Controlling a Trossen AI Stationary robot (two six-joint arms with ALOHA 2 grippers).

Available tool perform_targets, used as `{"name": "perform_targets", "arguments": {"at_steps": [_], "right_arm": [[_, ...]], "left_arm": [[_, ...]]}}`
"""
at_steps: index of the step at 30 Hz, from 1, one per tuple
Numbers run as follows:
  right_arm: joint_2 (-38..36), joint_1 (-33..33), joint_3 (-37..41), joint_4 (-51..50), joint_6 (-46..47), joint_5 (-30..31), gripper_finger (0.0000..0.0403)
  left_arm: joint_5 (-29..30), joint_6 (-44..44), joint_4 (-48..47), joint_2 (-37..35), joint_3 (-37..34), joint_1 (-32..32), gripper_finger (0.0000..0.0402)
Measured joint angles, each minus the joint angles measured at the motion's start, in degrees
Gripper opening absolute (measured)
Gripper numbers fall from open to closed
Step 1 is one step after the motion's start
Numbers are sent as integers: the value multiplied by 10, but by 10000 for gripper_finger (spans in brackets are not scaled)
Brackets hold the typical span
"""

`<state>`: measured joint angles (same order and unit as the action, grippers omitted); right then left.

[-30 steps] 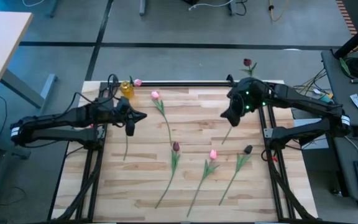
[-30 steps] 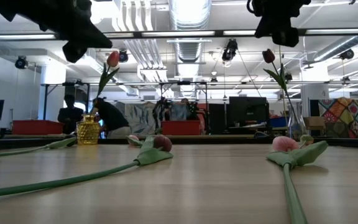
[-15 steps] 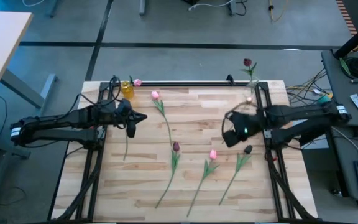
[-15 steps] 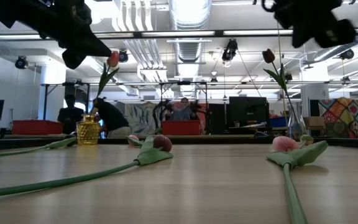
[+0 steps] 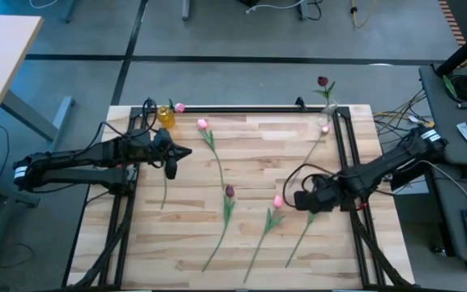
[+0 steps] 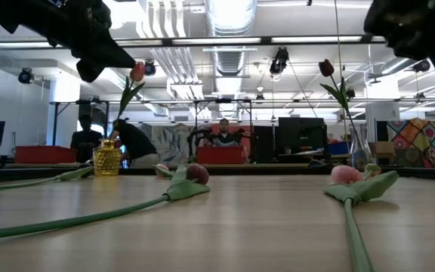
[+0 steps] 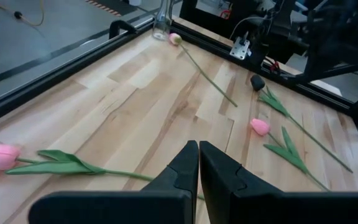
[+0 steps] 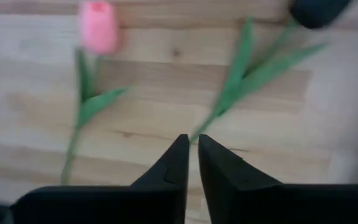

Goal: Sort flowers into vase by color
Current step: Put the black tulip into the transparent vase

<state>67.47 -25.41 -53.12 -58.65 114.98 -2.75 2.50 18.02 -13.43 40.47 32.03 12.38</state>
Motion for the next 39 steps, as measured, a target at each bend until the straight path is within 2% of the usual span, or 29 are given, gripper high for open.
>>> {"name": "perform_targets", "arguments": {"at_steps": [9, 13, 21, 30, 35, 39], "right_arm": [[105, 2, 1, -9, 92, -50, 143], [126, 2, 18, -5, 125, -54, 164], [109, 2, 96, 83, 174, -53, 163], [121, 4, 139, 152, 188, -57, 161], [132, 7, 143, 163, 188, -57, 145], [135, 7, 148, 177, 181, -44, 111]], "left_arm": [[-1, 2, 0, 0, 0, 0, 0], [-2, 5, 0, 0, 0, 0, 0], [-2, 7, 0, 0, 0, 0, 0], [-2, 10, 0, 0, 0, 0, 0], [-2, 10, 0, 0, 0, 0, 0], [-1, 10, 0, 0, 0, 0, 0]]}}
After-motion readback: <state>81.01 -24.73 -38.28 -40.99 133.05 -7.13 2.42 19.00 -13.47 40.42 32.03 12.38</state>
